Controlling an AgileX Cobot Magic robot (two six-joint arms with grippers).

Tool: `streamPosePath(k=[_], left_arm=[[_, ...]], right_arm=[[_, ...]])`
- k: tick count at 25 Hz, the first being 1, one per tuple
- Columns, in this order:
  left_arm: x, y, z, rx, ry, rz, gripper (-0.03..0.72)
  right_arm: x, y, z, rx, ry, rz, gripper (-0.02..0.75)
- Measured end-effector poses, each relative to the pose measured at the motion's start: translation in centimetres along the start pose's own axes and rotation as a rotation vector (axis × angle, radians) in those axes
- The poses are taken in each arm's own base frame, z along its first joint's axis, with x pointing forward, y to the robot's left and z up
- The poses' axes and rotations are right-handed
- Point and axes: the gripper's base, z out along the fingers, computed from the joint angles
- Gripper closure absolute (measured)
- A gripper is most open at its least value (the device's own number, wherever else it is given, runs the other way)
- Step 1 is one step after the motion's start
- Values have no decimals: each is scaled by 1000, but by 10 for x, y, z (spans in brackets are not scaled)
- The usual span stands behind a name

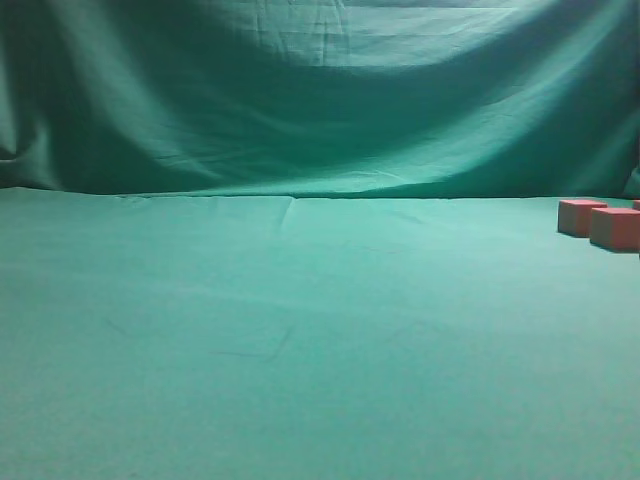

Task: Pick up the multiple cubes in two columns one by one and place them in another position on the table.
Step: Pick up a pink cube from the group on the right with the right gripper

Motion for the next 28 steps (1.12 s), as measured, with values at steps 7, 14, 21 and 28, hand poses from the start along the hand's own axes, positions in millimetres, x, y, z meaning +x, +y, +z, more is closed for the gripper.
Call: streamPosePath(k=[7, 14, 21, 28], left_arm=[[0, 0, 0, 0, 0, 0, 688], [0, 0, 0, 0, 0, 0, 688], [0, 0, 0, 0, 0, 0, 688], [0, 0, 0, 0, 0, 0, 688]], right_arm=[[0, 0, 0, 0, 0, 0, 738], [0, 0, 0, 0, 0, 0, 738], [0, 0, 0, 0, 0, 0, 738], [0, 0, 0, 0, 0, 0, 738]])
